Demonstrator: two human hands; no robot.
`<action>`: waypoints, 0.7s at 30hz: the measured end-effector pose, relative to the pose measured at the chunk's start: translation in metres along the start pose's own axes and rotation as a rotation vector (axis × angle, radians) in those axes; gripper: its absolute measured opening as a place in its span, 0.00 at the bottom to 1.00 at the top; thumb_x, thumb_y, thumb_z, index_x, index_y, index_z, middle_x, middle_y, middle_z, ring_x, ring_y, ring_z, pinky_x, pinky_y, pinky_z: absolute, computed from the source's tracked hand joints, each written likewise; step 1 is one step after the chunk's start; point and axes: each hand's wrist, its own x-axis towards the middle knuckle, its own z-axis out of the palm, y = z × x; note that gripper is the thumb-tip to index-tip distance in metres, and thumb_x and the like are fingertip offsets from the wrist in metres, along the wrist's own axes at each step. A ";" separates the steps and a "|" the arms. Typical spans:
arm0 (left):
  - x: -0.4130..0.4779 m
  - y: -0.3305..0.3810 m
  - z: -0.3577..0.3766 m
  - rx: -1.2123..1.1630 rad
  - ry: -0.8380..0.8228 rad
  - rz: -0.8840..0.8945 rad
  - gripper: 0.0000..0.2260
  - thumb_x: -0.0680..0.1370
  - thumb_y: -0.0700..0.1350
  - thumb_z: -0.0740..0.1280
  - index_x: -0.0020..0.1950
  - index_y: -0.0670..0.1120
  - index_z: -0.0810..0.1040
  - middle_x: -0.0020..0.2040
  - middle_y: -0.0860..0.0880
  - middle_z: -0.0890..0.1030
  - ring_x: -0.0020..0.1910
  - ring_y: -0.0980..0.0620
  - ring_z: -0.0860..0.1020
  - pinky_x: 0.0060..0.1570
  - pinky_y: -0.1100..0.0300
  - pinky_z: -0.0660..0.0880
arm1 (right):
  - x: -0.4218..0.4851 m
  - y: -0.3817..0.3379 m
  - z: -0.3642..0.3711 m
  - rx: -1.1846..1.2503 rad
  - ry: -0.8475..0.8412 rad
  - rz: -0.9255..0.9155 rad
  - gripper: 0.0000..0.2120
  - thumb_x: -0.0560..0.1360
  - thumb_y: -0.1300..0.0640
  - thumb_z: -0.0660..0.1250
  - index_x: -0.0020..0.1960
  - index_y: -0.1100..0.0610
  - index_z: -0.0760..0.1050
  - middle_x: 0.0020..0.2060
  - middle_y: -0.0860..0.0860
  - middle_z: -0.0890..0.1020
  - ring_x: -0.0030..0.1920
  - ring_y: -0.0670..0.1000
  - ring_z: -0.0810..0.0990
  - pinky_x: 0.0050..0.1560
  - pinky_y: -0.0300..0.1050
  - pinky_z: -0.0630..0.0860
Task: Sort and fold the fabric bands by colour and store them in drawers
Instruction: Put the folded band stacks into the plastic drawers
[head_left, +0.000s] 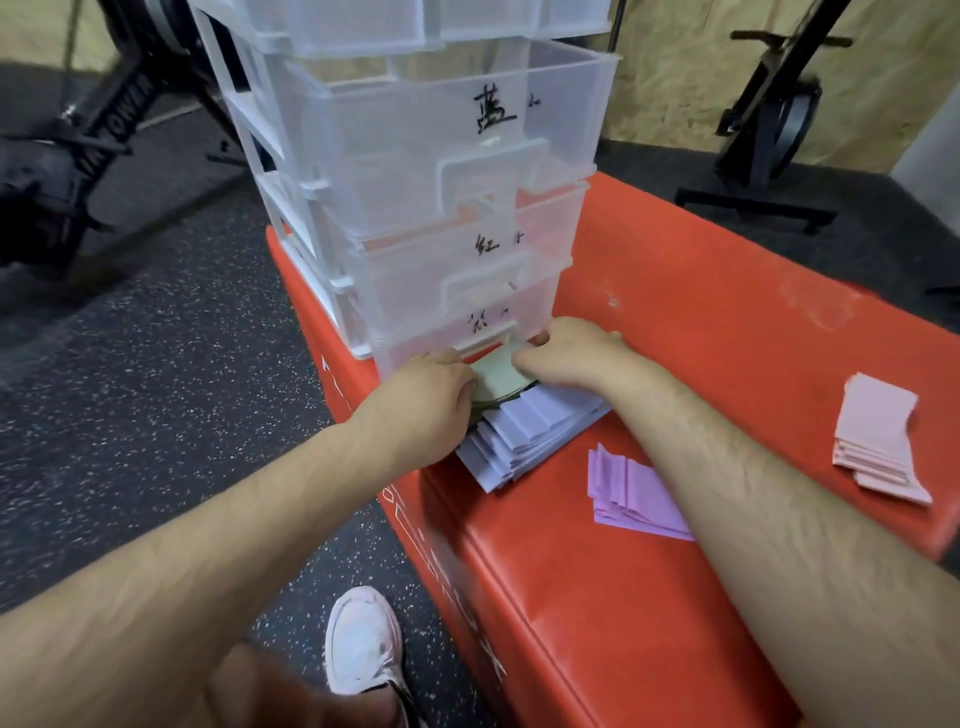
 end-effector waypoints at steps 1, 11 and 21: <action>0.000 -0.001 0.000 -0.005 0.000 0.002 0.11 0.75 0.44 0.55 0.38 0.45 0.74 0.42 0.44 0.76 0.43 0.39 0.76 0.47 0.49 0.73 | 0.000 0.000 0.000 0.046 -0.025 0.007 0.13 0.67 0.44 0.63 0.42 0.53 0.75 0.42 0.49 0.79 0.48 0.57 0.77 0.55 0.52 0.66; -0.004 -0.001 -0.003 -0.047 0.000 -0.072 0.05 0.75 0.40 0.65 0.50 0.43 0.79 0.50 0.46 0.76 0.50 0.41 0.75 0.51 0.49 0.74 | -0.008 -0.003 -0.002 0.238 -0.082 -0.067 0.18 0.59 0.48 0.74 0.45 0.55 0.80 0.38 0.49 0.83 0.37 0.50 0.81 0.37 0.44 0.76; -0.014 0.016 -0.027 -0.199 0.377 -0.051 0.23 0.75 0.47 0.71 0.68 0.44 0.69 0.62 0.48 0.73 0.59 0.50 0.75 0.57 0.59 0.72 | -0.038 -0.017 -0.002 0.428 0.055 -0.382 0.20 0.63 0.52 0.74 0.53 0.45 0.74 0.45 0.46 0.82 0.41 0.47 0.82 0.40 0.49 0.82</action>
